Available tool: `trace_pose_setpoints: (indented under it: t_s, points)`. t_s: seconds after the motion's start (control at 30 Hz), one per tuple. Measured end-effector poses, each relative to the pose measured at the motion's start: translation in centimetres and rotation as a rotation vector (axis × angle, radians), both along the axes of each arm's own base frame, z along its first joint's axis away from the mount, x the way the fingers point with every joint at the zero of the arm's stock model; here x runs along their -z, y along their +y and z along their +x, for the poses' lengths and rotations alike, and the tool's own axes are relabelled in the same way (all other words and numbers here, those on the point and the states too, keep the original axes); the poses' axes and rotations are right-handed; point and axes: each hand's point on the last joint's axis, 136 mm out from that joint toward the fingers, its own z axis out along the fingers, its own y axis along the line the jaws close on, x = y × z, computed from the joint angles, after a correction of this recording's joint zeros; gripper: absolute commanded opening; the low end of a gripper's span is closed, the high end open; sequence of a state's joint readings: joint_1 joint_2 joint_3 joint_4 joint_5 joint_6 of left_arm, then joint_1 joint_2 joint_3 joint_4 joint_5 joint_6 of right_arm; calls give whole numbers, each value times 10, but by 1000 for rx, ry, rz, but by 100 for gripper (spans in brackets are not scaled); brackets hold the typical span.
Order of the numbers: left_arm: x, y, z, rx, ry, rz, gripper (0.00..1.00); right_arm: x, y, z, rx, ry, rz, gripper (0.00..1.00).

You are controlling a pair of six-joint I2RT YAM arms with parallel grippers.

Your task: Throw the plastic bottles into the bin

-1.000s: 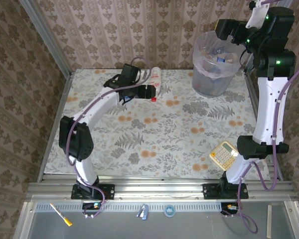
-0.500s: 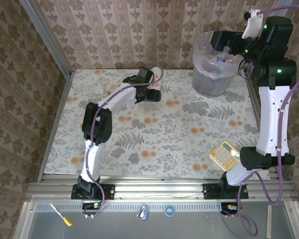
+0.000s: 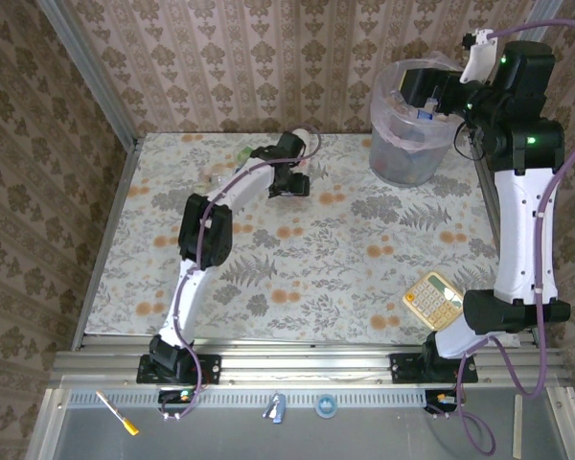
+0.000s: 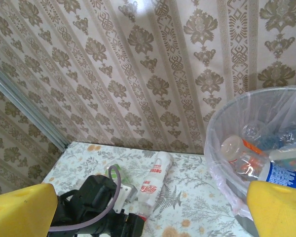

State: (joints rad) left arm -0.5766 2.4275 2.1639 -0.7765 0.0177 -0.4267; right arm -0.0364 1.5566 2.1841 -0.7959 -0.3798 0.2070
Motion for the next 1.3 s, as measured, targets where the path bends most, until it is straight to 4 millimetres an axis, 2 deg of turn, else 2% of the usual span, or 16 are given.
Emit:
trace_pose_setpoints:
  t_s: [0.2,0.33,0.77,0.87,0.97,1.03,1.13,1.3]
  points:
    - [18,-4,8,-3,12,16,59,1,6,0,-21,1,9,100]
    - [28,-3,12,-9,20,37,51,0,9,0,-34,-2,11,100]
    - [23,-3,17,14,-4,45,19,10,19,3,-62,19,14,100]
    - [21,-3,15,22,-16,37,18,11,19,4,-65,16,14,100]
    - [17,7,-2,33,-14,38,18,15,19,6,-59,26,17,100]
    - [7,13,-15,49,-27,28,18,16,17,7,-50,33,20,100]
    - [-26,18,-31,87,-94,-19,18,17,17,7,-43,43,36,100]
    - [-108,11,-50,171,-286,-133,16,18,20,12,-56,62,76,100]
